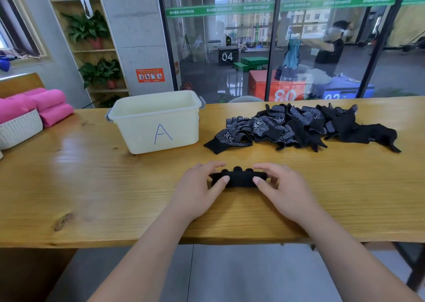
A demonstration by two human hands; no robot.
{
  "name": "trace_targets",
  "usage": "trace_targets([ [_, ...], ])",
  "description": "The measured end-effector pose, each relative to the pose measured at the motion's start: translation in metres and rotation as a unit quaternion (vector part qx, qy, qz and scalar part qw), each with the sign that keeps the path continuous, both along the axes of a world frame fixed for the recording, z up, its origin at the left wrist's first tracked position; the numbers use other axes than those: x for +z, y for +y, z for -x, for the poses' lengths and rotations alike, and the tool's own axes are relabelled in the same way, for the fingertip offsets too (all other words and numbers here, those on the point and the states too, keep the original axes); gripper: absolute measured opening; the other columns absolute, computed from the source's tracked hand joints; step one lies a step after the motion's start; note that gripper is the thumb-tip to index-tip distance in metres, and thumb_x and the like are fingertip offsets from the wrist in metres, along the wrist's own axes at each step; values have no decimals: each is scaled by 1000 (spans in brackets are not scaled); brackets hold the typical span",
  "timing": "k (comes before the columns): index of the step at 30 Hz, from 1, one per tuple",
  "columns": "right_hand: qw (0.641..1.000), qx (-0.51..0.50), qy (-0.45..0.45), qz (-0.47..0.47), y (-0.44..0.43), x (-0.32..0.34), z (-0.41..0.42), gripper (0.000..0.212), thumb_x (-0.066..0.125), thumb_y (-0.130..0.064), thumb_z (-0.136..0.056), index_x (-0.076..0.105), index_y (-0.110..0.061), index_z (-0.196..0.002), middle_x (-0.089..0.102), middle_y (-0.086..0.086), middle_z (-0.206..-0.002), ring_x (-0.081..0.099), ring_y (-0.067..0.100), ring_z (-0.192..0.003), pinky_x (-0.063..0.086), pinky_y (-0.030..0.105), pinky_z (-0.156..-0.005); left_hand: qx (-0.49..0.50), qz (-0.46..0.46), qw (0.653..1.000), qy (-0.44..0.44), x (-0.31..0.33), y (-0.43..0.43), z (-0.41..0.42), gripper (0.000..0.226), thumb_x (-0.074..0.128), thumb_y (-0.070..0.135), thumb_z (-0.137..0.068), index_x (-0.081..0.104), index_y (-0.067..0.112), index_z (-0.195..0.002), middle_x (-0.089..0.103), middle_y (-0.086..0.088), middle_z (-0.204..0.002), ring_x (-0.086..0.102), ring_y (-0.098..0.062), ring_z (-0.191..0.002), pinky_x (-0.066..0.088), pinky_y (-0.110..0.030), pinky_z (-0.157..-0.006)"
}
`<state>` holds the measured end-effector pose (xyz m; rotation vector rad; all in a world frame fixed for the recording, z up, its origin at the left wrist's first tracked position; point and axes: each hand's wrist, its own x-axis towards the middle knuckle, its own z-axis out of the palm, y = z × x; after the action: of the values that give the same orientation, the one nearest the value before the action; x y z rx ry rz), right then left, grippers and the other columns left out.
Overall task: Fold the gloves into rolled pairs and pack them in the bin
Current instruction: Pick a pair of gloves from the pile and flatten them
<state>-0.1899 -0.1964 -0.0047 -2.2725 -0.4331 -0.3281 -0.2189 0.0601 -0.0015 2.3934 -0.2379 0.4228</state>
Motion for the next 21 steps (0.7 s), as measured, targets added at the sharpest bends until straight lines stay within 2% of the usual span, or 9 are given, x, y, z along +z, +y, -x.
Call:
trace_targets([
  [2, 999, 14, 12, -45, -2, -2, -2, 26, 71, -48, -95, 69, -50, -121, 66, -14, -86, 60, 6, -83, 45, 29, -76, -6, 54, 998, 26, 3, 1, 1, 39, 63, 60, -98, 58, 55, -136, 63, 20, -112, 62, -5, -120, 53, -41, -104],
  [4, 999, 0, -2, -32, -2, -3, -3, 24, 70, -49, -95, 70, -48, -118, 64, -16, -88, 57, 5, -82, 42, 28, -75, -1, 55, 998, 20, 3, 0, 0, 40, 63, 58, -98, 59, 51, -137, 64, 22, -111, 62, -1, -114, 53, -39, -101],
  [7, 992, -76, -83, 60, 3, -1, -1, 29, 70, -49, -96, 68, -40, -124, 58, -20, -104, 51, 3, -87, 44, 27, -75, 25, -20, 998, -57, 0, -1, -2, 39, 65, 49, -100, 61, 40, -138, 60, 21, -121, 53, 1, -114, 51, -32, -99],
  [9, 977, -107, -143, 116, 7, 0, 2, 26, 72, -40, -96, 70, -34, -121, 56, -16, -113, 54, 9, -97, 49, 29, -70, 24, -76, 989, -127, -2, -3, -3, 33, 68, 39, -100, 67, 32, -132, 57, 16, -124, 52, -6, -116, 49, -30, -98],
  [11, 964, -84, -207, 146, 9, -1, 4, 20, 74, -25, -94, 76, -29, -114, 60, -13, -115, 55, 13, -106, 54, 32, -71, -6, -121, 976, -183, -5, -4, -5, 25, 70, 31, -98, 73, 27, -123, 59, 13, -121, 54, -12, -114, 48, -31, -96],
  [13, 957, -37, -232, 169, 11, -4, 3, 23, 72, -16, -92, 80, -27, -111, 67, -16, -116, 56, 15, -106, 56, 36, -78, -35, -159, 968, -192, -8, -5, -5, 22, 67, 33, -100, 75, 26, -119, 61, 14, -118, 56, -13, -111, 48, -35, -95],
  [18, 965, -11, -177, 192, 13, -7, -2, 31, 63, -24, -95, 79, -30, -122, 70, -19, -125, 57, 11, -116, 55, 38, -94, -36, -155, 978, -133, -12, -8, -6, 31, 60, 44, -101, 75, 27, -123, 62, 17, -117, 58, -10, -109, 53, -38, -92],
  [21, 979, 15, -124, 158, 12, -4, 1, 33, 58, -31, -100, 74, -31, -129, 64, -21, -132, 54, 0, -112, 50, 29, -99, -33, -153, 979, -131, -12, -7, -5, 32, 58, 45, -102, 75, 28, -123, 62, 18, -117, 59, -8, -106, 53, -36, -92],
])
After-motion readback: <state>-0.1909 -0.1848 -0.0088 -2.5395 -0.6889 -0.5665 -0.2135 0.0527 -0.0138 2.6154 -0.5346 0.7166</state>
